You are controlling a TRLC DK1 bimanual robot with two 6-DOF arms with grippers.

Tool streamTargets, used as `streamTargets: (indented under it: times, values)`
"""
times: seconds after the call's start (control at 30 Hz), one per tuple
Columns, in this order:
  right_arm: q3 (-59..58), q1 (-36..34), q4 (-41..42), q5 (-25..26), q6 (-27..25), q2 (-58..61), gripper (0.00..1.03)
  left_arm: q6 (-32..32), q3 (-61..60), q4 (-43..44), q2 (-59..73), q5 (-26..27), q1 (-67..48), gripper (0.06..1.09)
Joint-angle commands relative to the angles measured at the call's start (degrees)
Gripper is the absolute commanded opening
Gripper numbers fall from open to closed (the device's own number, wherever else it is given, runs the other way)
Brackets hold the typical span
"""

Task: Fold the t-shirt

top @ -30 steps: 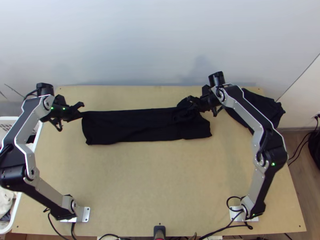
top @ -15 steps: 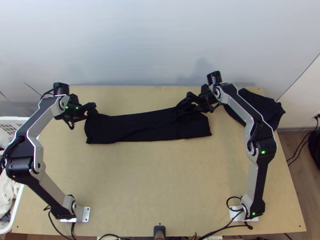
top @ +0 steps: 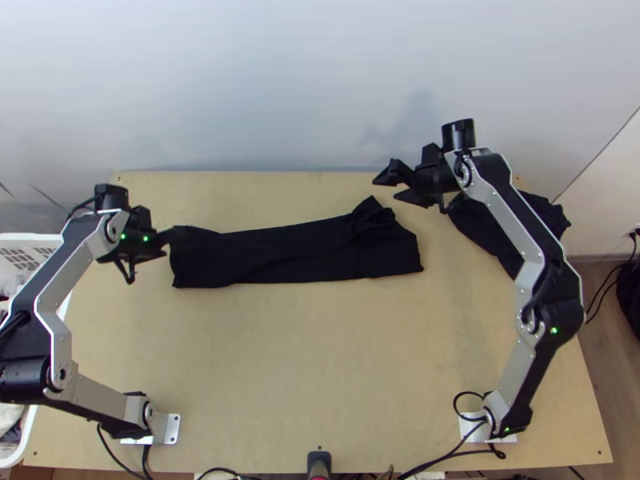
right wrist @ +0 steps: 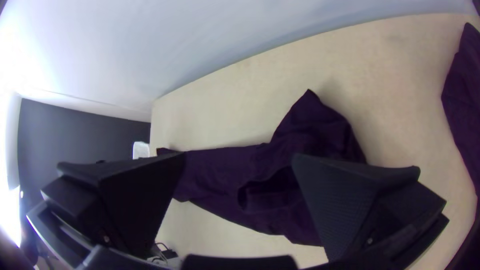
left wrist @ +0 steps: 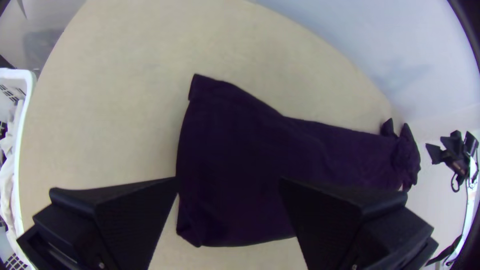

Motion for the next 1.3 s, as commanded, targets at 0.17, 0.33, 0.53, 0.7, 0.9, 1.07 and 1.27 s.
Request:
streamTargets:
  times: [0.17, 0.33, 0.53, 0.7, 0.9, 1.07, 1.27]
  values:
    - [-6.9, 7.2, -0.3, -1.2, -1.8, -6.2, 0.99, 2.5, -8.1, 9.2, 1.8, -6.6, -2.7, 1.04]
    - [-7.8, 9.4, -0.3, -1.2, -2.7, -6.0, 0.99, 1.5, -5.7, 9.9, 5.8, -8.1, -5.8, 1.04]
    - [-7.0, 10.4, 0.0, -1.2, -2.7, -5.6, 0.98, 1.0, -5.0, 10.0, 9.3, -10.7, -7.5, 1.03]
    - [-6.9, 11.2, 0.3, -1.2, -2.7, -4.7, 0.98, 1.0, -5.2, 10.4, 10.0, -11.0, -9.2, 0.82]
    - [-5.8, 12.8, 0.5, -1.2, -2.7, -2.2, 0.98, 1.0, -5.1, 12.6, 8.1, -11.3, -11.9, 0.09]
    - [-5.8, 15.2, 0.5, -1.2, -3.5, 1.3, 0.98, -0.8, -2.0, 10.1, 4.2, -11.2, -13.4, 0.10]
    - [-6.2, 17.4, 2.2, -1.0, -4.5, 6.8, 0.98, -3.5, 5.1, 4.1, -0.3, -8.8, -14.5, 0.10]
